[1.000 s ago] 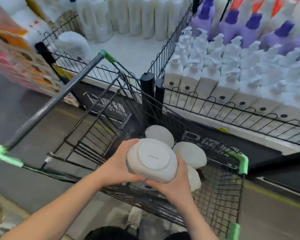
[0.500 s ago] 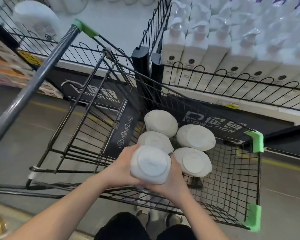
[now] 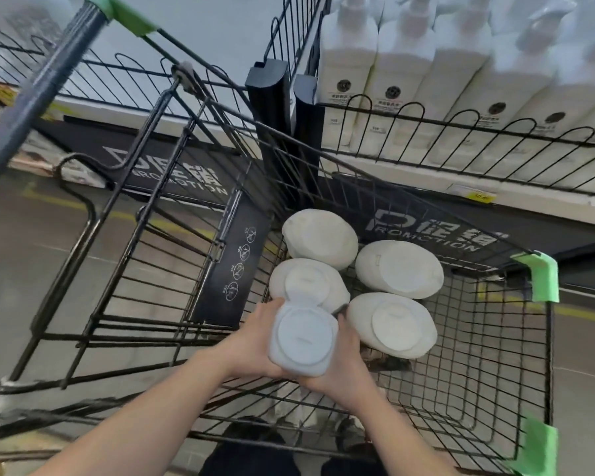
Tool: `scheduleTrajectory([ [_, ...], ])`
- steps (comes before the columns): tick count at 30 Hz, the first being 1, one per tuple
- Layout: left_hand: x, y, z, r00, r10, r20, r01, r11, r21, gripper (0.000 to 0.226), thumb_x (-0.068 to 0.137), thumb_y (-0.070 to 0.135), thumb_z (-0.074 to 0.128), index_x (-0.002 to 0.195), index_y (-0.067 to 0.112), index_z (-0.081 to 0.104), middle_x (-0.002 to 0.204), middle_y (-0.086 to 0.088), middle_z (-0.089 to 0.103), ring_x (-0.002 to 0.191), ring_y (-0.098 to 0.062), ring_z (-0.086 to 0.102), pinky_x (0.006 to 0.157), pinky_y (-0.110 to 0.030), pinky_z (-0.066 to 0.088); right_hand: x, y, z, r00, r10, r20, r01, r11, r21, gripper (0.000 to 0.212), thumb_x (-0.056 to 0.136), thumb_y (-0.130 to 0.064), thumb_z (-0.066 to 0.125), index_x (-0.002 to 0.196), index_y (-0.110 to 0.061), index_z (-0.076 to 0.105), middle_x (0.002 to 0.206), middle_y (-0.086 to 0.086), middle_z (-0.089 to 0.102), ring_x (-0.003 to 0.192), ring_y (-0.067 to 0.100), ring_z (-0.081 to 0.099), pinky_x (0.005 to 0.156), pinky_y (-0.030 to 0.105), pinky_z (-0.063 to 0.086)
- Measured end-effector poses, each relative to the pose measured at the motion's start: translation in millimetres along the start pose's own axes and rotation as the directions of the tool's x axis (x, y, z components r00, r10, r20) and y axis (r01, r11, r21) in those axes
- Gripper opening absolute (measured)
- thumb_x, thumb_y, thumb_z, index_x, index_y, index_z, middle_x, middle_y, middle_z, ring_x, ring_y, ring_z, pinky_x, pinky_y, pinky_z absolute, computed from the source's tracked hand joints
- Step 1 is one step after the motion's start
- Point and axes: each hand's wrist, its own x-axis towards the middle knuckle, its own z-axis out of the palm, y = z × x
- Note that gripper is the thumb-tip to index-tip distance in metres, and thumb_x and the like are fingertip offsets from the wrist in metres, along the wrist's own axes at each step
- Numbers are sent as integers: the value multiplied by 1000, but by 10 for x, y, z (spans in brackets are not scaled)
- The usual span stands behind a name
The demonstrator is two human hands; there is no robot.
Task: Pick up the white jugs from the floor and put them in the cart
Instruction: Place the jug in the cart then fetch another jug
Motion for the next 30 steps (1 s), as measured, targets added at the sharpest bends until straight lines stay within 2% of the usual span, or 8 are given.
scheduleTrajectory([
  [7, 132, -289, 261, 996, -24, 81, 19, 998, 63, 106, 59, 57, 85, 148, 29, 35, 136, 8, 43, 126, -17, 48, 113, -42, 44, 117, 408, 393, 989, 80, 125, -62, 988, -144, 86, 59, -54, 67, 135, -15, 51, 123, -2, 53, 121, 23, 53, 106, 43, 49],
  [10, 123, -220, 264, 992, -32, 122, 27, 999, 45, 99, 73, 33, 85, 153, 19, 29, 143, -1, 38, 135, -23, 39, 119, -38, 35, 57, 361, 365, 987, 96, 131, -93, 995, -22, 89, 69, -37, 73, 148, -14, 39, 135, 1, 42, 131, 16, 38, 114, 22, 33],
  [13, 123, -228, 235, 982, -85, 167, 79, 996, 40, 98, 79, 26, 86, 155, 10, 26, 147, -9, 35, 141, -23, 35, 116, -28, 29, 40, 302, 317, 983, 70, 169, -72, 997, 6, 98, 71, -41, 80, 153, -13, 32, 139, 2, 36, 127, 6, 28, 108, 18, 27],
  [16, 122, -304, 213, 969, -130, 211, 123, 991, 43, 115, 74, 27, 90, 160, 16, 14, 152, -5, 27, 148, -22, 26, 120, -28, 24, 46, 245, 299, 979, 113, 168, -110, 994, -28, 116, 56, -61, 68, 155, -12, 31, 144, 3, 38, 125, 4, 28, 109, 21, 33],
  [21, 161, -289, 190, 947, -198, 253, 193, 980, 46, 129, 70, 21, 91, 163, 21, 1, 158, -4, 15, 153, -23, 15, 124, -34, 20, 46, 188, 262, 973, 144, 182, -118, 982, -147, 125, 63, -52, 83, 163, -12, 17, 158, 4, 31, 147, 21, 33, 117, 34, 38],
  [24, 155, -296, 213, 946, -201, 254, 197, 980, 41, 129, 71, 19, 90, 163, 21, 1, 159, -3, 14, 154, -22, 15, 125, -34, 21, 127, 164, 315, 969, 175, 172, -137, 968, -208, 138, 51, -69, 69, 164, -15, 12, 164, 2, 27, 154, 22, 29, 120, 46, 39],
  [27, 144, -298, 224, 947, -204, 249, 202, 979, 32, 127, 73, 18, 89, 163, 23, 0, 159, 0, 13, 153, -21, 17, 124, -34, 24, 195, 157, 358, 967, 184, 178, -133, 955, -264, 131, 53, -70, 62, 162, -15, 14, 159, 1, 31, 149, 23, 35, 118, 48, 39],
  [30, 145, -295, 217, 950, -191, 247, 187, 982, 41, 126, 75, 18, 89, 163, 20, -1, 160, -2, 13, 154, -20, 17, 122, -29, 21, 157, 140, 326, 982, 119, 147, -65, 944, -324, 115, 56, -66, 51, 156, -13, 29, 147, 2, 44, 138, 26, 48, 114, 51, 40],
])
